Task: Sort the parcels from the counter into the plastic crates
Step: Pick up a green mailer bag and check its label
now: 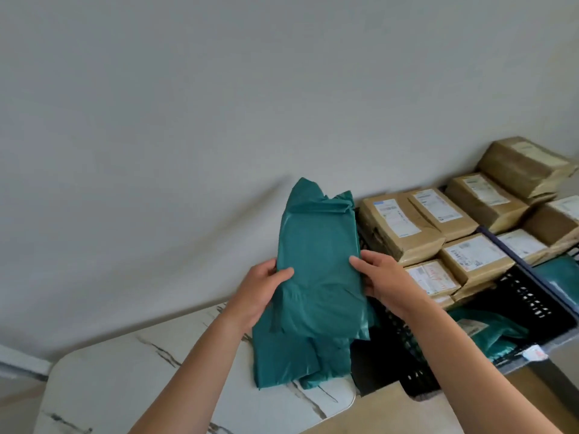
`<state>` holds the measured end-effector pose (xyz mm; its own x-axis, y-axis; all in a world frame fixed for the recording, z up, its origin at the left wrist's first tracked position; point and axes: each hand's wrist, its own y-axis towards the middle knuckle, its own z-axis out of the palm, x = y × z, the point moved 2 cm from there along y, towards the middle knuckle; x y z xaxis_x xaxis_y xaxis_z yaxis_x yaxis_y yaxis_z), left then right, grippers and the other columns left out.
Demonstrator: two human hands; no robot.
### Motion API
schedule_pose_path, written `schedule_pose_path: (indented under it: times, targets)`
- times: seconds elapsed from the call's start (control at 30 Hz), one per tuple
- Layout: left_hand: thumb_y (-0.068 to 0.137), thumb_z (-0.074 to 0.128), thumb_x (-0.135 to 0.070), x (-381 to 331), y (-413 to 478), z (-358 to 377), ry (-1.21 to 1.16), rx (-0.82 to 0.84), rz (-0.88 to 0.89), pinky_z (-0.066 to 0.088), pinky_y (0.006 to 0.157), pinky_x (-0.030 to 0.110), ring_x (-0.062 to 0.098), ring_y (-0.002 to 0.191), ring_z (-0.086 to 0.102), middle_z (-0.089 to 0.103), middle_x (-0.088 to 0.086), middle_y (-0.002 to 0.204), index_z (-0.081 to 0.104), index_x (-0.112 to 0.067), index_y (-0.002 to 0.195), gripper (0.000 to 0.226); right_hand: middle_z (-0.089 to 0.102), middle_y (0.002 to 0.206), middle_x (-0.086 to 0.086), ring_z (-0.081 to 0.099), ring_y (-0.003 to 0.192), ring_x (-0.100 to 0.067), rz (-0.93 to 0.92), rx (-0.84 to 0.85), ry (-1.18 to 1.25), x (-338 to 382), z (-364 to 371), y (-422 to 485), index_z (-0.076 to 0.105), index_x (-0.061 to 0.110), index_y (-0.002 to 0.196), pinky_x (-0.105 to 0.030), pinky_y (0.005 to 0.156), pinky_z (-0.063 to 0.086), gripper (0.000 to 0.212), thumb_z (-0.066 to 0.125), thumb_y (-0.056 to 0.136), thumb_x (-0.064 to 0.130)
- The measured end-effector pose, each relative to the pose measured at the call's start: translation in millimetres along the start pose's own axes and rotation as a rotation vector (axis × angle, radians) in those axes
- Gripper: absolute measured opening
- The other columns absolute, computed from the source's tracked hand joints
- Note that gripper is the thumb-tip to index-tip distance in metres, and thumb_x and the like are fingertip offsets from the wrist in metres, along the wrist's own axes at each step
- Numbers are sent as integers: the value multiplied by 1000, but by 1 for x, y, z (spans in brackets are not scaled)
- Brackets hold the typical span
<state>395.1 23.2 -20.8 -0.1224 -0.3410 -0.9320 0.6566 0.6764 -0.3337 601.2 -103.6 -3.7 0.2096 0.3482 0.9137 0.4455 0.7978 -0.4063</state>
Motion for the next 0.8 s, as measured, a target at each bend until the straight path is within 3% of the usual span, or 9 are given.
schedule_pose_path:
  times: [0.1,0.2,0.3,0.43,0.53,0.7,0.8]
  targets:
    - [104,64,-20,-60,-5,32,39,-25,164,58,101,42,22,110,75,79,2,116,75,-13,121,21,80,107,-9,78,91,-18,-195,-81,-81,65,-28,-22,73,9,116,-32,78,64,19,58,107,17]
    - [103,65,-20,-120,-16,57,28,-53,345,58,98,40,25,111,74,79,5,115,74,-10,118,20,82,102,-3,79,95,-18,-415,-150,-191,127,-46,-54,75,17,112,-36,84,62,16,60,106,23]
    - [102,66,-20,-169,-32,78,31,-60,507,59,96,41,25,111,74,78,5,115,74,-11,115,18,82,96,-2,79,94,-19,-643,-224,-210,176,-57,-94,74,15,110,-35,84,63,18,61,106,25]
    - [102,66,-16,-208,-52,99,-21,-54,661,58,94,37,25,110,73,78,7,115,75,-11,112,14,80,81,2,77,78,-9,-857,-310,-184,208,-63,-133,73,14,106,-19,62,58,15,59,106,19]
    - [102,66,-15,-217,-59,109,-13,-52,714,59,95,37,27,111,73,78,7,115,75,-11,112,14,79,79,5,76,76,-8,-897,-351,-180,213,-65,-143,73,18,105,-21,59,58,14,59,106,21]
    - [103,65,-15,-214,-58,116,29,-67,737,61,90,31,21,107,74,79,2,112,74,-10,113,14,80,82,0,77,80,-17,-870,-388,-207,211,-71,-142,73,21,104,-40,64,64,14,60,106,26]
    - [102,67,-16,-210,-51,119,28,-89,717,61,86,29,20,102,75,79,2,109,74,-9,110,13,80,85,-1,77,84,-28,-824,-434,-234,209,-76,-133,75,18,106,-52,75,65,15,63,104,28]
